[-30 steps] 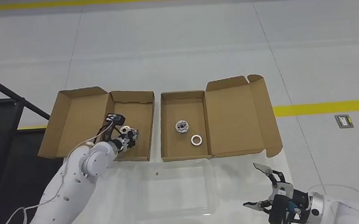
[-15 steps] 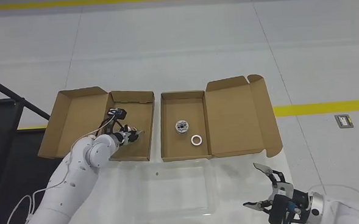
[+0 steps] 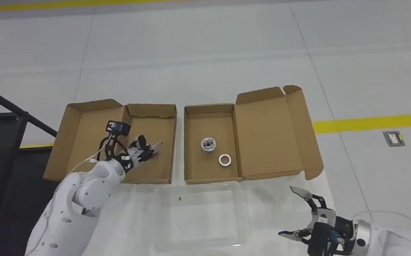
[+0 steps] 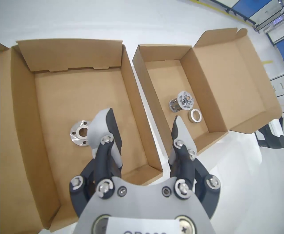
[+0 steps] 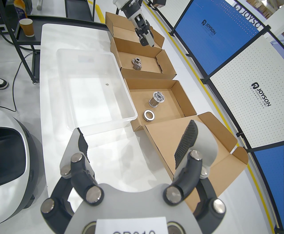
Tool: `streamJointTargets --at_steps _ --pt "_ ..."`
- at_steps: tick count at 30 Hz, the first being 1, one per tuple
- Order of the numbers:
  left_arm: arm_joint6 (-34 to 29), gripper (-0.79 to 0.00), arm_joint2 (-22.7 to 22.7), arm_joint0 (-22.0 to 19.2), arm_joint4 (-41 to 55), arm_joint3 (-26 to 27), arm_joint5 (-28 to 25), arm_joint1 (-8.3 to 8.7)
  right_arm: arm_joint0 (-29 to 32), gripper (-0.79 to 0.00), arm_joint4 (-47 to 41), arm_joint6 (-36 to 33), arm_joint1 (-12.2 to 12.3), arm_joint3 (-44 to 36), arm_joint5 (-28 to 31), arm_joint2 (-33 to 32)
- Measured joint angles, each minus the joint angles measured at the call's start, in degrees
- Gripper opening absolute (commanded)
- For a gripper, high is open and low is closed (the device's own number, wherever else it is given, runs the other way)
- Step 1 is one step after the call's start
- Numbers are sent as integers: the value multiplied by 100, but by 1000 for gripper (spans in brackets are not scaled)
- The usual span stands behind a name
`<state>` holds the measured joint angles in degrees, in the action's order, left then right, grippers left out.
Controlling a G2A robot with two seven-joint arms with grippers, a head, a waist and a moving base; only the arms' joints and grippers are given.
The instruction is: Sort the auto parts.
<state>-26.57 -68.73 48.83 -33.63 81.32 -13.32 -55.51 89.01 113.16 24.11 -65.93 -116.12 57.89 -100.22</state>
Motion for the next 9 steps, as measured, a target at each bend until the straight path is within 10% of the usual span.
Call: streamJointTargets --at_steps 7,9 --pt "503 -163 -857 1250 -81 1444 -9 156 0 0 0 0 0 0 0 0" --pt "687 -40 -1034 1533 -87 1702 34 172 0 0 0 0 0 0 0 0"
